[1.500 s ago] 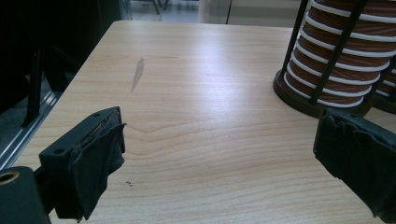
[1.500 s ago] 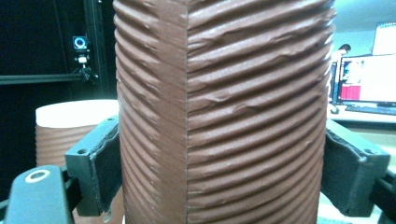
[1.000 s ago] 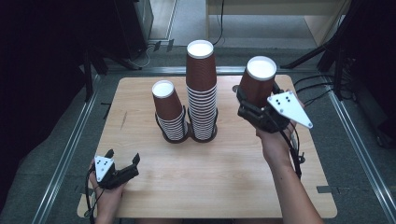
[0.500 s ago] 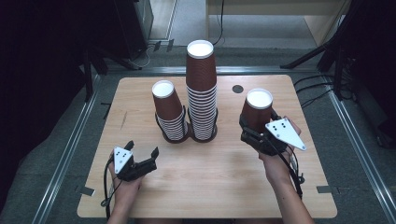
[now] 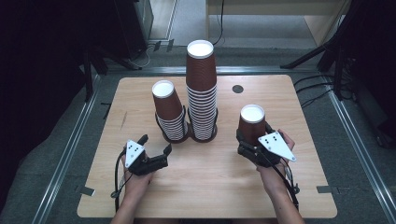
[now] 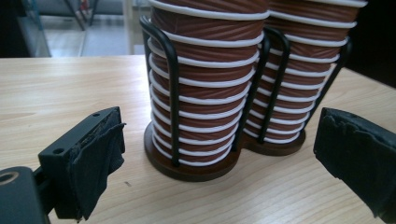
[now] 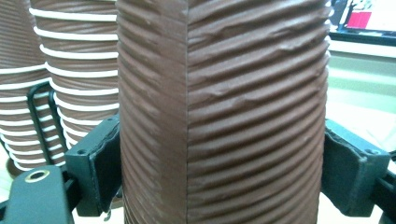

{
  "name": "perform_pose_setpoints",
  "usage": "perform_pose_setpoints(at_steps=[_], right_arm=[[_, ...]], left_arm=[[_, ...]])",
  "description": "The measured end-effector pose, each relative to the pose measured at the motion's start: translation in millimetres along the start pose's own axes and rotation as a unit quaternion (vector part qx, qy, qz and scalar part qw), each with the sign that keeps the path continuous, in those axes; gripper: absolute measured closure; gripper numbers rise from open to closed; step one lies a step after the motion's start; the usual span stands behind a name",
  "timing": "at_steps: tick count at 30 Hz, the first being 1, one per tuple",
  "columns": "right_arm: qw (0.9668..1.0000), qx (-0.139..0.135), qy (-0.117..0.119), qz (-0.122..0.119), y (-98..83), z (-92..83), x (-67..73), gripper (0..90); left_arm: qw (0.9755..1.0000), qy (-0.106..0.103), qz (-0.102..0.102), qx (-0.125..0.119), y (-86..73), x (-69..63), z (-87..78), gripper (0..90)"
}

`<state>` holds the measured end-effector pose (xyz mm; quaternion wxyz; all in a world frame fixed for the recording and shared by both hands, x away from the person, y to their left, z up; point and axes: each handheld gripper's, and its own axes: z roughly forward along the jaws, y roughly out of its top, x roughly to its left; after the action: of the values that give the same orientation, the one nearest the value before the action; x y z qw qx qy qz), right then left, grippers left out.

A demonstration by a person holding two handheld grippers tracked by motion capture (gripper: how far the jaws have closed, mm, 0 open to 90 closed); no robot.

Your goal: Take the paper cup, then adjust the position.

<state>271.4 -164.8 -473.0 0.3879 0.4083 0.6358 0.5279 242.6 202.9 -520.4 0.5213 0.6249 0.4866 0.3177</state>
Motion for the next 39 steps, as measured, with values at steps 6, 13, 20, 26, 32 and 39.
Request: perform_pose_setpoints(at_steps=[6,13,20,26,32,39], right_arm=[[0.9993,0.008,0.001,-0.037,-7.6,-0.3,8.9,13.5],[0.9985,0.015,0.009,-0.053,-14.6,3.4,19.9,13.5],[0.995,0.018,0.01,-0.098,-20.3,3.3,31.6,13.5],[0.9905,0.018,0.009,-0.136,-25.6,5.6,37.5,13.5],[0.9859,0.019,0.015,-0.165,-28.3,6.4,46.1,13.4],[0.9813,0.019,0.024,-0.19,-31.1,7.7,54.5,13.4]], left_arm=[[0.9998,-0.015,0.011,0.0,5.7,-8.4,3.2,1.6],[0.9986,-0.053,0.006,0.005,10.2,-20.5,1.6,1.3],[0.9962,-0.086,0.015,0.0,18.0,-37.9,-1.7,1.3],[0.9938,-0.107,0.021,0.018,18.1,-44.4,-3.4,0.0],[0.9911,-0.131,0.016,0.021,18.8,-48.9,-6.9,0.0],[0.9893,-0.144,0.018,0.02,20.0,-54.2,-7.1,0.0]])
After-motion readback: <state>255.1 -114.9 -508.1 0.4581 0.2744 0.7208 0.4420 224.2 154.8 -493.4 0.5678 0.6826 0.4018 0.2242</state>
